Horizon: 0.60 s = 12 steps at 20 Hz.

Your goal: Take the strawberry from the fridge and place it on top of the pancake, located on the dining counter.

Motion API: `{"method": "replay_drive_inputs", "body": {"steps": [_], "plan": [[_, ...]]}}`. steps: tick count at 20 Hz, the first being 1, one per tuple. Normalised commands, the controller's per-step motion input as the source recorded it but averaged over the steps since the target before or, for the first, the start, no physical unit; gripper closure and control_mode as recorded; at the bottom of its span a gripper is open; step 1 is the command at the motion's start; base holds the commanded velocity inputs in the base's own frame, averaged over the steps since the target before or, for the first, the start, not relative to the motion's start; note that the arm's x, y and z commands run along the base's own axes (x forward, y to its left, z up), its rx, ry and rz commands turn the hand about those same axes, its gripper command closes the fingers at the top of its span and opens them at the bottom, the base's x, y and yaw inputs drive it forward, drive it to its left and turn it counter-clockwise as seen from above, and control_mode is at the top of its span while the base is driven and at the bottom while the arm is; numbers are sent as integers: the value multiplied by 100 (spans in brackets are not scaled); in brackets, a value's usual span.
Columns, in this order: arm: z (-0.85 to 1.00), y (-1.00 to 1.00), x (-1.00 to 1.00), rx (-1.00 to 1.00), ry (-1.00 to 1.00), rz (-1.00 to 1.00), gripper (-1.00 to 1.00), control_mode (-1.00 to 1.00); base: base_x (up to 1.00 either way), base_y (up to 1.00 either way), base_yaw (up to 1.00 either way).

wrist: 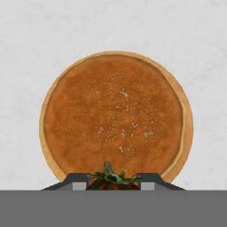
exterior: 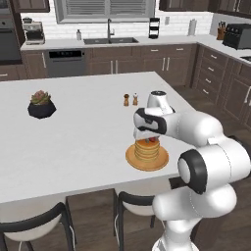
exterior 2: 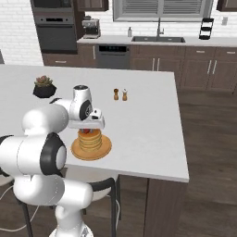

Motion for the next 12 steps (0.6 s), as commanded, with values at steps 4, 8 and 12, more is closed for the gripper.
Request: {"method": "replay_drive_inputs", "body": {"steps": [4,8,12], "plan": [[0,0,12,0,-1,1,100,-100,0,0,0],[0,3,7,0,-2,0,100,-100,0,0,0],[0,8,3,0,-1,0,100,-100,0,0,0]]}}
